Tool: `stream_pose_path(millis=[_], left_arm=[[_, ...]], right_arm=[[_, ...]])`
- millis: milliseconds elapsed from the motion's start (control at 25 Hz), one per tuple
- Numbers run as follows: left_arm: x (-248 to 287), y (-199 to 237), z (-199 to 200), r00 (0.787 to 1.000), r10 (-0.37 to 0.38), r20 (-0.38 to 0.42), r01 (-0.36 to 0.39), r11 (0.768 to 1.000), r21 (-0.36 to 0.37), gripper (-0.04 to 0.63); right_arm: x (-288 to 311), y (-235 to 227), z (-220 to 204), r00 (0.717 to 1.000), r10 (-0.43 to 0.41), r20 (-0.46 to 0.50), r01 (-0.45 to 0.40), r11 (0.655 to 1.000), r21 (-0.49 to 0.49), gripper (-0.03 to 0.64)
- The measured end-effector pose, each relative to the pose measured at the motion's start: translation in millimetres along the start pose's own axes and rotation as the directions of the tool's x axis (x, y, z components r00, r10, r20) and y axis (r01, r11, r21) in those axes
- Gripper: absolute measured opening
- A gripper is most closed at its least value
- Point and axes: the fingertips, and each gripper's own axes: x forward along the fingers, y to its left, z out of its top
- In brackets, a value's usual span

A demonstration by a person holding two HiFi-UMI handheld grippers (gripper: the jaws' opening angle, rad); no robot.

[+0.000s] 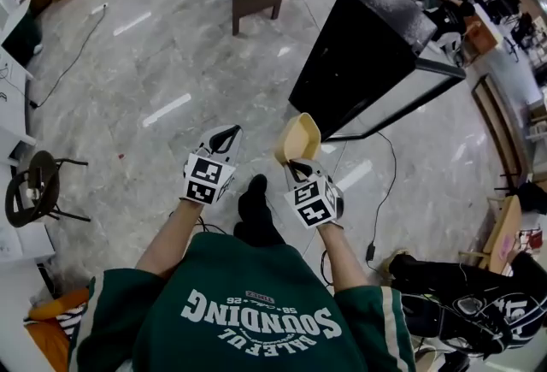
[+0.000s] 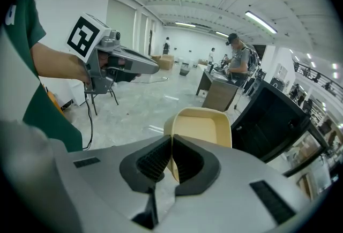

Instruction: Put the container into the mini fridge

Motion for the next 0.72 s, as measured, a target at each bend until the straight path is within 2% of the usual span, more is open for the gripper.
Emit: stream_pose_path(millis=[360, 720], left_arm=[[69.4, 14.9, 21.9, 0.998, -0.057, -0.021, 0.057, 0.998, 0.015, 0.015], [135.7, 48.2, 44.7, 0.995, -0.086, -0.041, 0.087, 0.996, 0.029, 0.014]], right_arm=[[39.2, -55.9, 19.7, 1.0, 0.004, -0.012, -0.003, 1.0, 0.016, 0.038], [78.2, -111.1, 40.3, 0.999, 0.008, -0.038, -0.007, 1.0, 0.028, 0.038]])
